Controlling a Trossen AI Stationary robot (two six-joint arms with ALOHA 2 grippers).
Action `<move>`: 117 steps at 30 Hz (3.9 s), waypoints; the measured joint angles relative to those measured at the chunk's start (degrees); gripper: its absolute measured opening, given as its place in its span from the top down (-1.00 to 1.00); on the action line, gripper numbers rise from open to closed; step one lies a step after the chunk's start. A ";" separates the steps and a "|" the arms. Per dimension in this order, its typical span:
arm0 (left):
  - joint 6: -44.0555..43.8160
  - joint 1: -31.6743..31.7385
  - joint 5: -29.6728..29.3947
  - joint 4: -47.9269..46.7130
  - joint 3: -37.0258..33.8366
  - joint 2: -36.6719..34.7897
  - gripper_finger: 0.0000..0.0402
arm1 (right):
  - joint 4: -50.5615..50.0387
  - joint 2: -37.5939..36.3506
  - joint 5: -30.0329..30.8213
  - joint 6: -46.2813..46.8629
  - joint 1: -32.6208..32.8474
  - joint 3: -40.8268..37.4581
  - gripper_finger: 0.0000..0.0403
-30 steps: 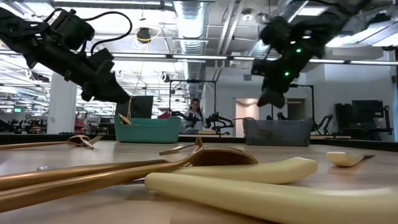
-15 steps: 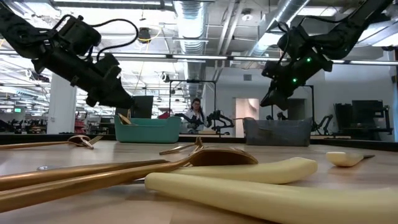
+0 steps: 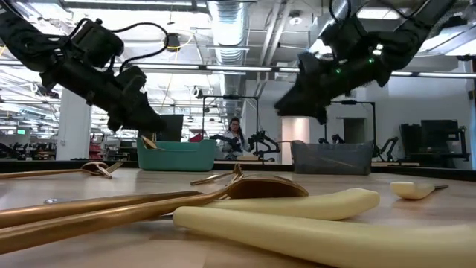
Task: Sort silverware by color (type)
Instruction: Put the gold fork into the black bin
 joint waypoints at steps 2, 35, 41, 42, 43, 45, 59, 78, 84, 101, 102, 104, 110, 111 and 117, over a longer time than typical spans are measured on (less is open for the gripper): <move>0.72 -1.72 0.00 0.99 0.00 0.00 0.21 | 5.10 3.08 9.36 -0.09 5.67 0.05 0.35; -1.61 -8.39 -8.41 -1.55 0.02 -0.04 0.24 | -35.75 31.17 31.10 17.06 15.30 36.81 0.36; -1.37 -8.39 -9.10 -1.81 0.02 -0.04 0.24 | -34.53 32.85 29.59 18.12 14.82 36.89 0.36; -1.37 -8.39 -9.17 -1.83 0.02 -0.04 0.24 | -35.12 33.12 28.68 18.49 14.80 36.74 0.36; -1.37 -8.39 -9.22 -1.85 0.02 -0.04 0.24 | -34.58 33.79 28.40 18.71 14.65 36.75 0.36; -1.37 -8.39 -9.28 -2.14 0.02 -0.04 0.24 | -32.35 35.39 27.71 18.88 14.70 37.00 0.36; 0.12 -8.39 -10.05 -3.07 0.02 -0.04 0.24 | -40.15 33.14 25.73 12.84 13.08 36.78 0.74; 0.14 -8.39 -13.16 -6.23 0.02 -0.04 0.24 | -54.26 24.84 24.01 3.28 16.06 37.07 0.42; -0.09 -8.41 -13.10 -7.60 0.02 -0.03 0.24 | -53.01 28.94 21.12 3.10 16.56 36.54 0.27; 0.10 -8.70 -14.56 -8.46 0.04 -0.02 0.24 | -54.16 30.96 18.43 2.54 14.56 36.56 0.64; 0.10 -8.70 -14.58 -8.44 0.04 -0.02 0.24 | -54.20 30.63 18.39 2.52 14.58 36.54 0.65; 0.10 -8.70 -14.58 -8.46 0.04 -0.02 0.24 | -55.08 29.53 18.40 2.54 14.58 36.48 0.66; 0.08 -8.68 -14.58 -8.46 0.04 -0.02 0.24 | -58.17 24.80 18.80 2.71 13.37 36.52 0.62; 0.08 -8.68 -14.58 -8.46 0.04 -0.02 0.24 | -58.45 24.53 18.78 2.71 13.13 36.52 0.59; 0.05 -8.68 -14.58 -8.78 0.04 -0.02 0.24 | -58.61 25.41 18.56 1.81 11.15 36.52 0.29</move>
